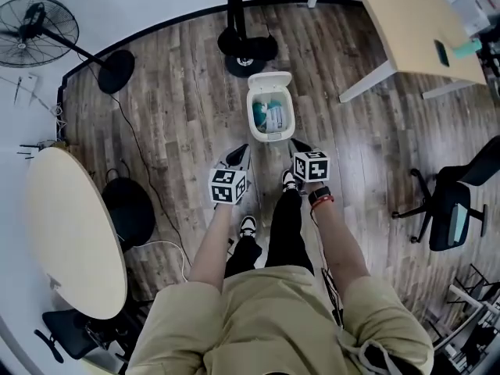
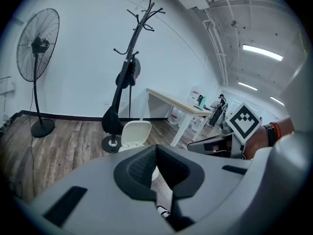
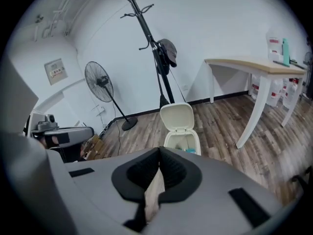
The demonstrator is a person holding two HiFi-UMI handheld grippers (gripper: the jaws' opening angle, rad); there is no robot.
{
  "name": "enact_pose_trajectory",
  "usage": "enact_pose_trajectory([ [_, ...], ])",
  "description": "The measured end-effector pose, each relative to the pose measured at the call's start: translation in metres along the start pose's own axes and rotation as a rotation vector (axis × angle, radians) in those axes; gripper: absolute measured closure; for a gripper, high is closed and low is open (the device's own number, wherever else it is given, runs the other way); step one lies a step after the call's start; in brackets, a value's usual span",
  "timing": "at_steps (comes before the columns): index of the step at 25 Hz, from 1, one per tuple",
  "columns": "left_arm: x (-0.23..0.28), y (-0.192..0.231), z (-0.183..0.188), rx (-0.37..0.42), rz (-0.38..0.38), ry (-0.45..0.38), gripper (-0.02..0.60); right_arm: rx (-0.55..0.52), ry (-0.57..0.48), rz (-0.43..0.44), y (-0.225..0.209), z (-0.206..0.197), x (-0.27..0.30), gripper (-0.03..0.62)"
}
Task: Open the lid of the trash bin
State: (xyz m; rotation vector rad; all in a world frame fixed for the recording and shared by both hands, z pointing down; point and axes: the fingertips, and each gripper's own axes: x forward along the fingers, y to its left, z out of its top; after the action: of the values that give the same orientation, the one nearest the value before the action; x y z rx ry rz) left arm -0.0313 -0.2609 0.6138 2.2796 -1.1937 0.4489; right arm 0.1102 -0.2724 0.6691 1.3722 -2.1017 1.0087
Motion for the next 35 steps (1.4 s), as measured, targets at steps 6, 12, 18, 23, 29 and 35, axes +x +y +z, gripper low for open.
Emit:
enact_pose_trajectory([
  [6, -0.050, -0.024, 0.050, 0.037, 0.009, -0.081, 0.557, -0.056, -0.130, -0.023, 0.038, 0.045, -0.069, 0.589],
  [12, -0.116, -0.051, 0.094, 0.030, 0.020, -0.171, 0.557, -0.047, -0.275, -0.018, 0.076, 0.080, -0.149, 0.589],
  [18, -0.173, -0.080, 0.134, 0.124, 0.033, -0.236, 0.557, -0.064, -0.419, -0.032, 0.114, 0.109, -0.225, 0.588],
  [23, -0.218, -0.091, 0.169, 0.170, 0.059, -0.319, 0.557, -0.132, -0.530, -0.054, 0.150, 0.135, -0.280, 0.588],
  [29, -0.270, -0.111, 0.195, 0.212, 0.078, -0.400, 0.557, -0.191, -0.617, -0.070, 0.180, 0.145, -0.328, 0.588],
  [35, -0.309, -0.128, 0.213, 0.231, 0.077, -0.471, 0.557, -0.192, -0.668, -0.061, 0.201, 0.142, -0.359, 0.588],
])
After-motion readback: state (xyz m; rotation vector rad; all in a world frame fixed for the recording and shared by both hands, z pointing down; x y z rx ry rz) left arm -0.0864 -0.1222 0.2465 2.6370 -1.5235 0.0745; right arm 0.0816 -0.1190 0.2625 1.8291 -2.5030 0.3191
